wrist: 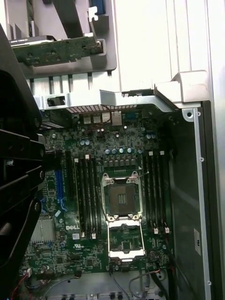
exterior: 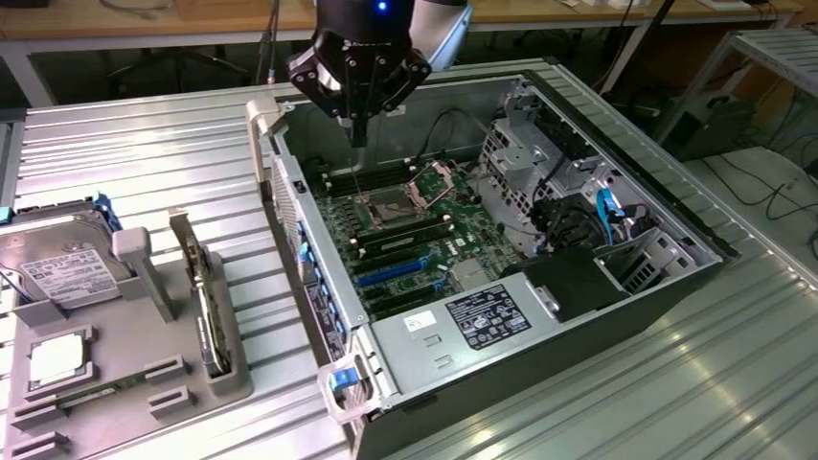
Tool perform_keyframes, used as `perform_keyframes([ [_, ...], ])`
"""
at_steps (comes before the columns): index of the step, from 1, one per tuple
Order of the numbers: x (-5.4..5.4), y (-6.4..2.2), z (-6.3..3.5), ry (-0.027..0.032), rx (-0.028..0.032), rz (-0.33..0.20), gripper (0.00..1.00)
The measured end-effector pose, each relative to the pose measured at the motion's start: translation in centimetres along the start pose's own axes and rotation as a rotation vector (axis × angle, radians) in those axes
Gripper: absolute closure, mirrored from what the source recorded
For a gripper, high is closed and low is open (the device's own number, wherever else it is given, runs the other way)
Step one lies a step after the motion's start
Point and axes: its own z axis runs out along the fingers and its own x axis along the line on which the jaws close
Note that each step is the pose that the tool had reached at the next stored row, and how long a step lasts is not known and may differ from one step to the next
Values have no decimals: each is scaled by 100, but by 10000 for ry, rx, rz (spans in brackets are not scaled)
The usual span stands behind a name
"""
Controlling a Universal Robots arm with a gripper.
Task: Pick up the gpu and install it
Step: 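Reach for the gpu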
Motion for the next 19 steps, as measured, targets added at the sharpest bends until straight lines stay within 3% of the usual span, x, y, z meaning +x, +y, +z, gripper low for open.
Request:
perform_keyframes([
  [19, 42, -20, 0, 20, 2, 1, 89],
])
